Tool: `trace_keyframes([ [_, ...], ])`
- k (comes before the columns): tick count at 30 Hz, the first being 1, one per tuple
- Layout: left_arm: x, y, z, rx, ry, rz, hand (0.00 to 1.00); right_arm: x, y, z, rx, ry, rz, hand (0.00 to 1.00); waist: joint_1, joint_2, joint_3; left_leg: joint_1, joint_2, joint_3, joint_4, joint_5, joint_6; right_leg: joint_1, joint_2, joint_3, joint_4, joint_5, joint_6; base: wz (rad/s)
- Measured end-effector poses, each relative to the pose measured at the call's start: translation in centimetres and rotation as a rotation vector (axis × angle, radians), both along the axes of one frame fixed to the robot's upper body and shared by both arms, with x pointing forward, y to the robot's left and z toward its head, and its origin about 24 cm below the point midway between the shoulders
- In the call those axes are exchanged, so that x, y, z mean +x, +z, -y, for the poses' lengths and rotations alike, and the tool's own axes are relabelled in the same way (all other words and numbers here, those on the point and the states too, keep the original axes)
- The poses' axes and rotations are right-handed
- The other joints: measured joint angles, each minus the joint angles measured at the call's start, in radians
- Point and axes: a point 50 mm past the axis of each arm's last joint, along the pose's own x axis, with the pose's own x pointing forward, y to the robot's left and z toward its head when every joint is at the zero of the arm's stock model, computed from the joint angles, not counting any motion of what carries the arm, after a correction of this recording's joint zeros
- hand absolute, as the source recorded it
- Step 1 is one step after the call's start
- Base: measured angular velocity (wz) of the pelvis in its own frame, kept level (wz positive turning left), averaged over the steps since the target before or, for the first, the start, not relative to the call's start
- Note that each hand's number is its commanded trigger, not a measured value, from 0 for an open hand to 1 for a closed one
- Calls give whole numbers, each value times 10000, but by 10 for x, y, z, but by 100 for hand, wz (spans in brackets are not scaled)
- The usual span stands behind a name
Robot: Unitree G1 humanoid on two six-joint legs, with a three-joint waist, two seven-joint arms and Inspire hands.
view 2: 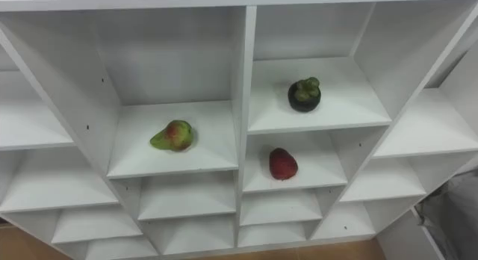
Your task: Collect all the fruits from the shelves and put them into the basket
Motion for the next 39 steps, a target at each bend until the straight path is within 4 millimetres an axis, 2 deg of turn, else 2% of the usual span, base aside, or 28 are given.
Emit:
trace_keyframes([
  [4,-1,0,0,-6,7,-23,100,0,0,0,-108,39,-30,0,-7,41,-21,52,7,-9,-29,0,0,85,20,5,-99,40,3,0],
  [16,-2,0,0,37,-87,-72,100,0,0,2,-670,-4,-106,0,-8,26,2,100,15,0,-57,0,0,101,32,22,-80,61,-3,0],
  [27,2,1,-1,426,-116,381,100,8,2,5,-1834,725,158,0,-11,38,-2,95,17,61,-60,1,1,96,46,148,-112,71,4,-1],
  [30,9,3,-1,518,-59,816,100,19,5,5,-2242,1291,606,0,-41,16,-20,60,19,99,-64,1,1,33,50,152,-93,71,4,-3],
  [32,16,5,-1,588,-94,1228,100,25,8,4,-2430,1452,1041,0,-19,30,3,61,25,131,-73,2,1,-2,55,168,-76,71,4,-2],
  [33,20,7,-1,616,-110,1485,100,31,11,3,-2581,1536,1400,0,-14,-21,-29,61,27,146,-78,2,1,-20,58,188,-73,71,4,-6],
  [39,29,10,0,502,-82,2087,100,71,40,-7,-3513,2268,4024,0,-65,-19,-19,72,30,146,-90,2,1,-31,70,262,-76,76,2,-4],
])
